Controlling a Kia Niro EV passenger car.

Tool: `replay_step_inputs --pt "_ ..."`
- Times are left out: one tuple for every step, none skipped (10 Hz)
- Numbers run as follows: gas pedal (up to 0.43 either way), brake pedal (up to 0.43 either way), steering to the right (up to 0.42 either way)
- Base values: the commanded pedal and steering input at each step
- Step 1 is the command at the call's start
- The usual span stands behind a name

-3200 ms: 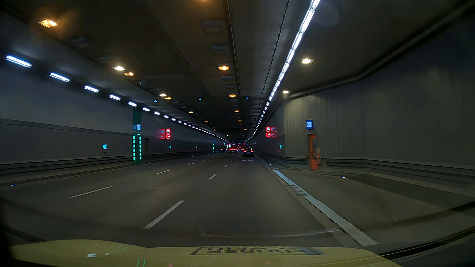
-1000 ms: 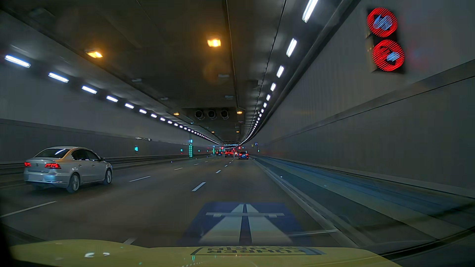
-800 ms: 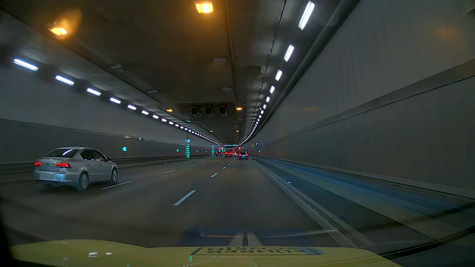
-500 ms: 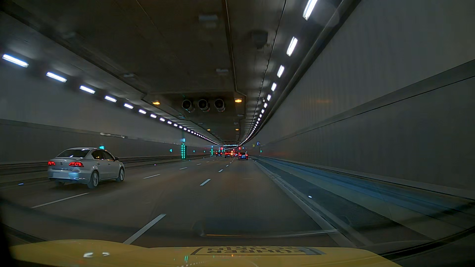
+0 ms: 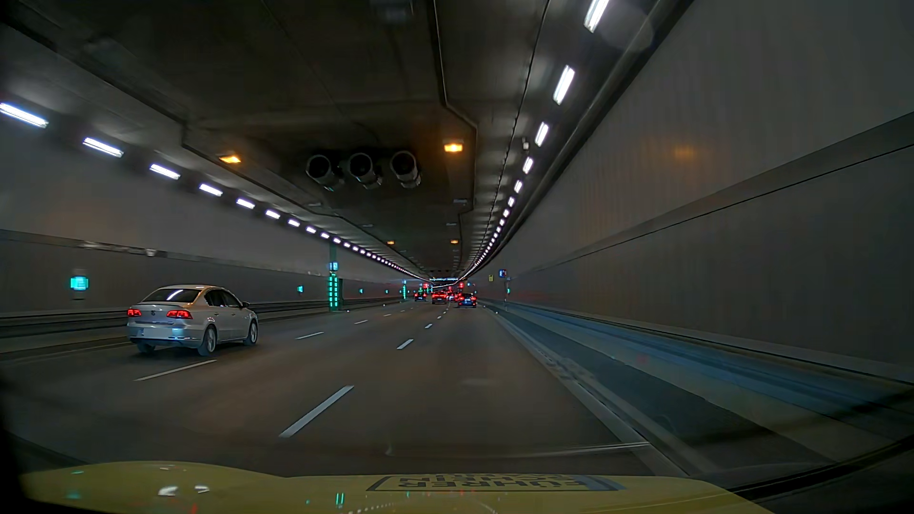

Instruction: Follow the waypoints while adhering to traffic rules and regulations

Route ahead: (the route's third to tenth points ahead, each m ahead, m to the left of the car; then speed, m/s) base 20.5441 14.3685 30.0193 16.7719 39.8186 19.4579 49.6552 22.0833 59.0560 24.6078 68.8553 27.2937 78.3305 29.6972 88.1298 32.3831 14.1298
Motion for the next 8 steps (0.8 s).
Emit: replay_step_inputs --pt "0.087 0.000 -0.001" --pt "0.087 0.000 -0.001" --pt "0.087 0.000 -0.002" --pt "0.087 0.000 -0.001" --pt "0.087 0.000 -0.001" --pt "0.087 0.000 -0.001" --pt "0.087 0.000 -0.001" --pt "0.087 0.000 -0.001"
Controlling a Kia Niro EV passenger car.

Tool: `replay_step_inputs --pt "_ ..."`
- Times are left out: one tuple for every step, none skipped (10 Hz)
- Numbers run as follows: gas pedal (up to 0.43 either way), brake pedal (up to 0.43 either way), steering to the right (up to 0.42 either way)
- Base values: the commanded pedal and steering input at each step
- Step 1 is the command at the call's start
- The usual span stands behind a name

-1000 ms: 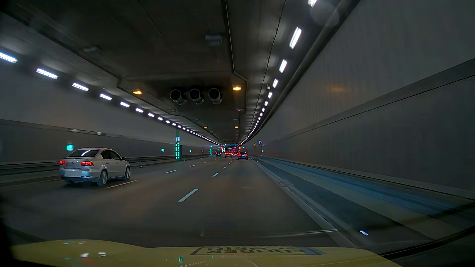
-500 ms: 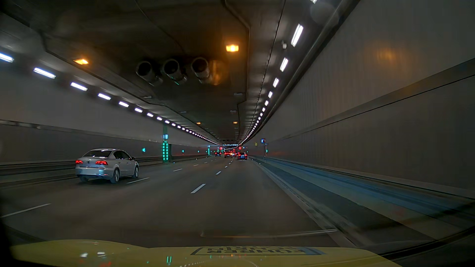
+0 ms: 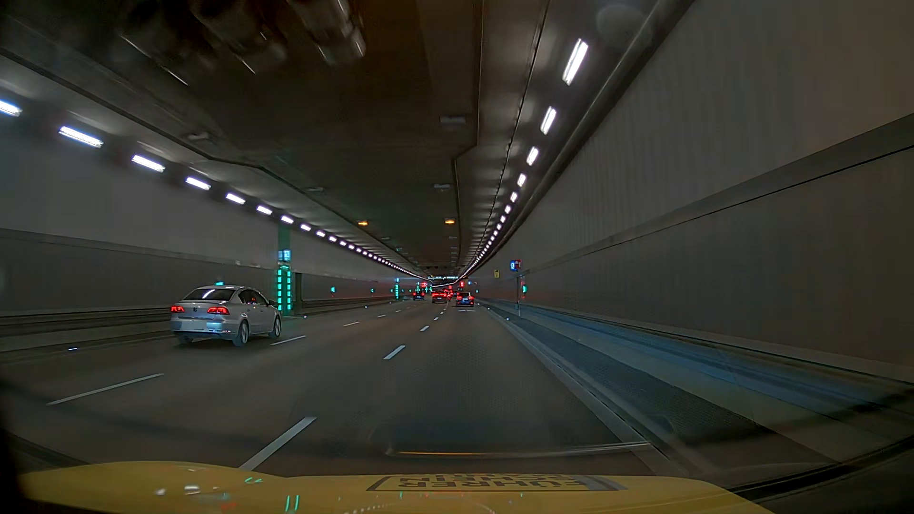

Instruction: Follow the waypoints while adhering to traffic rules and regulations

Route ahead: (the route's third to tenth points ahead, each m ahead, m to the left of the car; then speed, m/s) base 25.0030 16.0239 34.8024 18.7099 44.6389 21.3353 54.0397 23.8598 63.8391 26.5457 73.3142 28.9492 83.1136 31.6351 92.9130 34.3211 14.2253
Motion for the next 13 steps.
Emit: replay_step_inputs --pt "0.087 0.000 -0.001" --pt "0.087 0.000 -0.001" --pt "0.087 0.000 -0.001" --pt "0.087 0.000 -0.001" --pt "0.087 0.000 -0.001" --pt "0.087 0.000 -0.001" --pt "0.087 0.000 -0.001" --pt "0.087 0.000 -0.002" --pt "0.087 0.000 -0.002" --pt "0.087 0.000 -0.003" --pt "0.087 0.000 -0.003" --pt "0.087 0.000 -0.003" --pt "0.079 0.000 -0.003"
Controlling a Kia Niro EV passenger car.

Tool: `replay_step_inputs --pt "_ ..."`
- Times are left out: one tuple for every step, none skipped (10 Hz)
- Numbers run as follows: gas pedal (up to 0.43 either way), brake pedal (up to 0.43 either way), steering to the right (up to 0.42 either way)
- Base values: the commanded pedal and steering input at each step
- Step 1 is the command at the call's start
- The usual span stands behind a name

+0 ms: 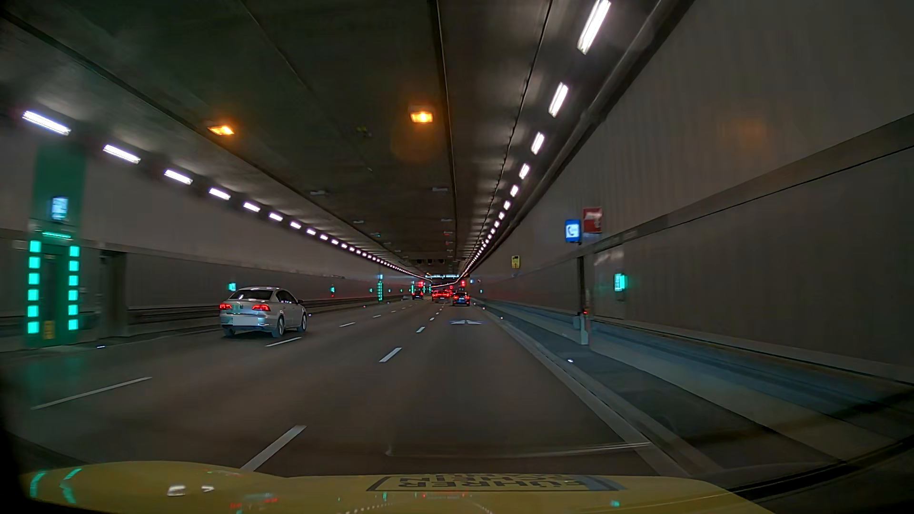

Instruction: Follow the waypoints while adhering to traffic rules and regulations

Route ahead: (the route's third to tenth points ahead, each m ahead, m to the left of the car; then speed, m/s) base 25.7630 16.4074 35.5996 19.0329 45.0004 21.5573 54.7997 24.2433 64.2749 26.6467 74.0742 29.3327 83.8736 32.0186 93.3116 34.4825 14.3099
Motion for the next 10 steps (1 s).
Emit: replay_step_inputs --pt "0.079 0.000 -0.003" --pt "0.079 0.000 -0.003" --pt "0.079 0.000 -0.004" --pt "0.079 0.000 -0.004" --pt "0.079 0.000 -0.004" --pt "0.079 0.000 -0.004" --pt "0.079 0.000 -0.005" --pt "0.079 0.000 -0.006" --pt "0.079 0.000 -0.006" --pt "0.079 0.000 -0.006"
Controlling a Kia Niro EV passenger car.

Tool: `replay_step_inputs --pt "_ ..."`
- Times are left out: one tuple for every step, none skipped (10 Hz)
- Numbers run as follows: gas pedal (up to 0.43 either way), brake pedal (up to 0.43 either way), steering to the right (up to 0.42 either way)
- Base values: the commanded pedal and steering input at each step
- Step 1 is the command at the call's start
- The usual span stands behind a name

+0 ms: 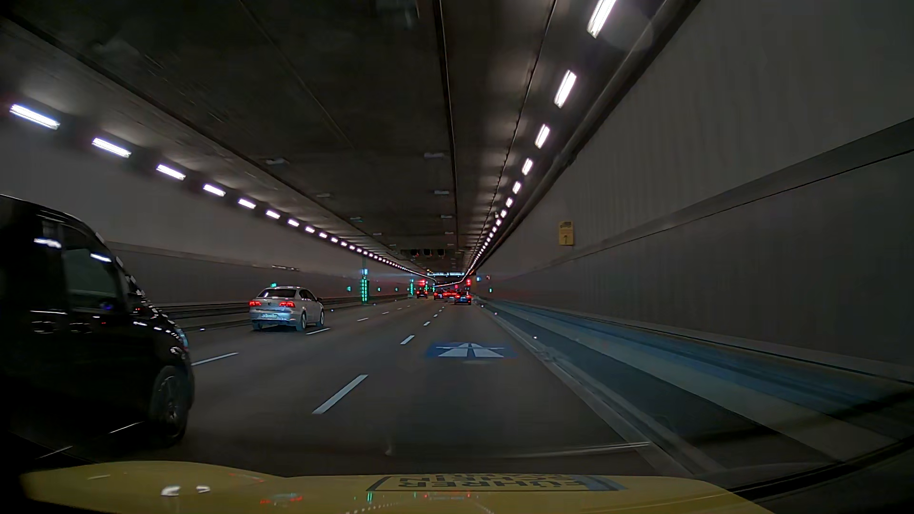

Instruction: Follow the waypoints while adhering to traffic rules and regulations

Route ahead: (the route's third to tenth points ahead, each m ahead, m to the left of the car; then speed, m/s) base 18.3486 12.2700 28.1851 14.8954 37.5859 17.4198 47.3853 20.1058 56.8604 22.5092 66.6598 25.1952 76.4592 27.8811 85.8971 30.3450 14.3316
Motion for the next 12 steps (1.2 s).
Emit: replay_step_inputs --pt "0.079 0.000 -0.006" --pt "0.079 0.000 -0.006" --pt "0.067 0.000 -0.005" --pt "0.067 0.000 -0.004" --pt "0.067 0.000 -0.004" --pt "0.059 0.000 -0.004" --pt "0.059 0.000 -0.004" --pt "0.059 0.000 -0.004" --pt "0.059 0.000 -0.004" --pt "0.059 0.000 -0.004" --pt "0.059 0.000 -0.004" --pt "0.067 0.000 -0.003"
